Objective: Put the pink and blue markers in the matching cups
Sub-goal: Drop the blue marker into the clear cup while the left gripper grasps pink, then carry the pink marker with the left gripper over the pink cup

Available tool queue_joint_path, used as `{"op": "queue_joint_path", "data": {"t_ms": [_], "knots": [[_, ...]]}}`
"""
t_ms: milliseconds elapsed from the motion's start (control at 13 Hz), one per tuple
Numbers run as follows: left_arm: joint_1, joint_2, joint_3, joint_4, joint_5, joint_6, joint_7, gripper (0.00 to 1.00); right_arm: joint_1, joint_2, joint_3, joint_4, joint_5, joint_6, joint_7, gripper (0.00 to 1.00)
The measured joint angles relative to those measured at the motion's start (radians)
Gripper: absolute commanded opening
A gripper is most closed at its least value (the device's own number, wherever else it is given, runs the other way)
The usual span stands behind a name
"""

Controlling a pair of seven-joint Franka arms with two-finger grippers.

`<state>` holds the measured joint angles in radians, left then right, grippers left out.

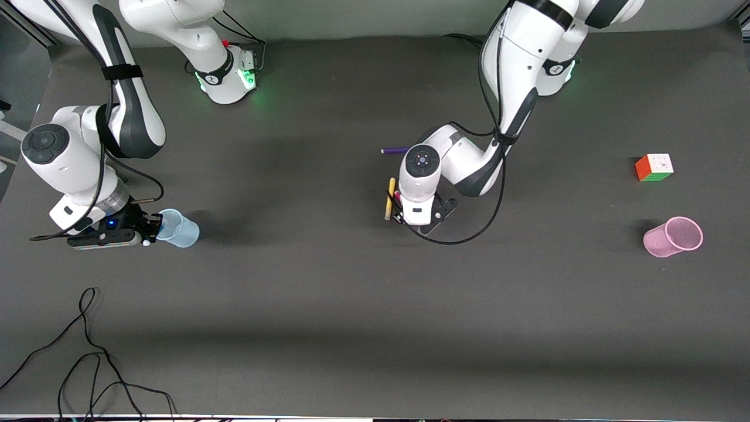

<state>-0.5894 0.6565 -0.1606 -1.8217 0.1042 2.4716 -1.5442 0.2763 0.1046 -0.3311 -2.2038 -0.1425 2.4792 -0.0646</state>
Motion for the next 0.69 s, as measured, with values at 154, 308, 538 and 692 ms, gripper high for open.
{"op": "queue_joint_path", "data": {"t_ms": [154,308,538,692], "knots": [[0.0,-0.001,0.001,0.0,0.027,-0.002,-0.001,0.0,0.0,0.0,-0.001,0.0,0.0,0.0,0.0,1.0],[0.001,-0.01,0.009,0.001,0.05,-0.009,0.001,0.0,0.0,0.0,-0.002,0.003,0.0,0.0,0.0,1.0],[0.021,-0.08,0.02,0.017,0.071,-0.127,0.086,0.0,0.002,-0.001,-0.002,0.024,0.0,-0.017,0.0,1.0],[0.052,-0.161,0.021,0.026,0.073,-0.24,0.198,0.0,0.007,-0.001,-0.001,0.065,0.0,-0.099,0.0,1.0]]}}
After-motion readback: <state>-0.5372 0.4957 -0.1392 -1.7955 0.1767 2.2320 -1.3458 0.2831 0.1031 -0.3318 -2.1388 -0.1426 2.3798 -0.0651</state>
